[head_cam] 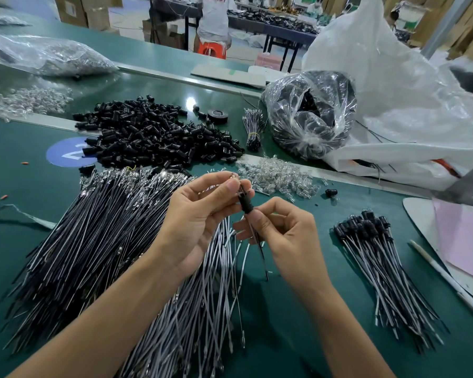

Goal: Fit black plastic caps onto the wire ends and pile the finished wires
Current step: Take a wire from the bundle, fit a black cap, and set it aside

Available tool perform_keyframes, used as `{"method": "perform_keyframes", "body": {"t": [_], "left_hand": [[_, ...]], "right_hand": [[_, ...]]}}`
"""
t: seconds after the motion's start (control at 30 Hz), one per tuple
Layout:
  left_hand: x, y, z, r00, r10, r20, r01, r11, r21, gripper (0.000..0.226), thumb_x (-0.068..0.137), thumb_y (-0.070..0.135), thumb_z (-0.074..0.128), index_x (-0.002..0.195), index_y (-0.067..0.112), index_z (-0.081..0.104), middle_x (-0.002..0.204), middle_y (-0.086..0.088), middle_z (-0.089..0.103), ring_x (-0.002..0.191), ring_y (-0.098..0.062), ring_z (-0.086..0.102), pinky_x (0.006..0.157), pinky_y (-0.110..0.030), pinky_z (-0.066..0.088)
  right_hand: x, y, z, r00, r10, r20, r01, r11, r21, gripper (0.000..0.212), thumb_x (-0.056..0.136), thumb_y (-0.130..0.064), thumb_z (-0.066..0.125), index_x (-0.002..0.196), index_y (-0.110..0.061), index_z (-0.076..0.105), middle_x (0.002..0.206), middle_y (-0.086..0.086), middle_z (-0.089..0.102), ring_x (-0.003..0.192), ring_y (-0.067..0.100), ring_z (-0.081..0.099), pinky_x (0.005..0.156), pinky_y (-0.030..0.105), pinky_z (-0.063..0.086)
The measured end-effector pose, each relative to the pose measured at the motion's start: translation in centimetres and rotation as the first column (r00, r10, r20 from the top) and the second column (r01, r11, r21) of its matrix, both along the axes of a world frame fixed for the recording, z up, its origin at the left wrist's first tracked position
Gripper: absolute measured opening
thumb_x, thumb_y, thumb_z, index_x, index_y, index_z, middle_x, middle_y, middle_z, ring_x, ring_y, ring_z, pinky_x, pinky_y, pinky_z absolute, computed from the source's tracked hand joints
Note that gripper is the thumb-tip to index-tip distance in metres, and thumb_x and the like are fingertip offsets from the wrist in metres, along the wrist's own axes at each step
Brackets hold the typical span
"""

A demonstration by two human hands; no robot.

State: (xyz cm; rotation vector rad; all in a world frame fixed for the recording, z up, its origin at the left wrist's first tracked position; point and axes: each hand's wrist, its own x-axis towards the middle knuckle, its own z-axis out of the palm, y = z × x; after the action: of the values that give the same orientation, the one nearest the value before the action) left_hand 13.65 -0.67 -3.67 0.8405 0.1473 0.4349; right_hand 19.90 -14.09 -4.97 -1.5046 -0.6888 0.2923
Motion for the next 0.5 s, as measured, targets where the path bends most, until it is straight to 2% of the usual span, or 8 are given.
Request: {"method": "perform_keyframes", "body": {"t": [0.27,0.4,0.5], "left_hand": [[0.01,0.01,0.1,1.0,0.017,0.008,-0.017,1.0,0.02,0.011,0.064,0.015,0.073,0.075,0.014,0.077,0.085,-0.011,0.075,0.082,-0.024,0.073,0.07,-0.026,0.058],[-0.03,-0.29,0.06,0.998,0.058,0.017,-0.059,0.994,0.093,0.011,0.065,0.017,0.074,0.075,0.015,0.077,0.087,-0.01,0.076,0.082,-0.021,0.073,0.07,-0.025,0.057],[-0.16,-0.8,0.08,0.997,0.073,0.023,-0.076,0.985,0.152,0.016,0.061,0.022,0.077,0.076,0.016,0.077,0.089,-0.01,0.076,0.082,-0.02,0.073,0.071,-0.026,0.057]], "right_hand": [[0.16,-0.18,-0.25,0.999,-0.009,0.041,0.011,0.999,-0.038,0.015,0.093,-0.006,0.062,0.079,-0.005,0.06,0.078,0.007,0.075,0.069,0.024,0.073,0.068,0.03,0.058],[0.01,-0.01,-0.16,0.998,0.006,0.064,-0.005,1.0,-0.015,0.008,0.091,-0.007,0.065,0.084,-0.008,0.068,0.079,0.007,0.075,0.069,0.023,0.072,0.067,0.025,0.056],[-0.09,0.08,-0.13,0.997,0.01,0.076,-0.01,1.0,-0.001,0.005,0.09,-0.007,0.065,0.09,-0.006,0.069,0.081,0.007,0.075,0.069,0.023,0.072,0.069,0.028,0.057]]}}
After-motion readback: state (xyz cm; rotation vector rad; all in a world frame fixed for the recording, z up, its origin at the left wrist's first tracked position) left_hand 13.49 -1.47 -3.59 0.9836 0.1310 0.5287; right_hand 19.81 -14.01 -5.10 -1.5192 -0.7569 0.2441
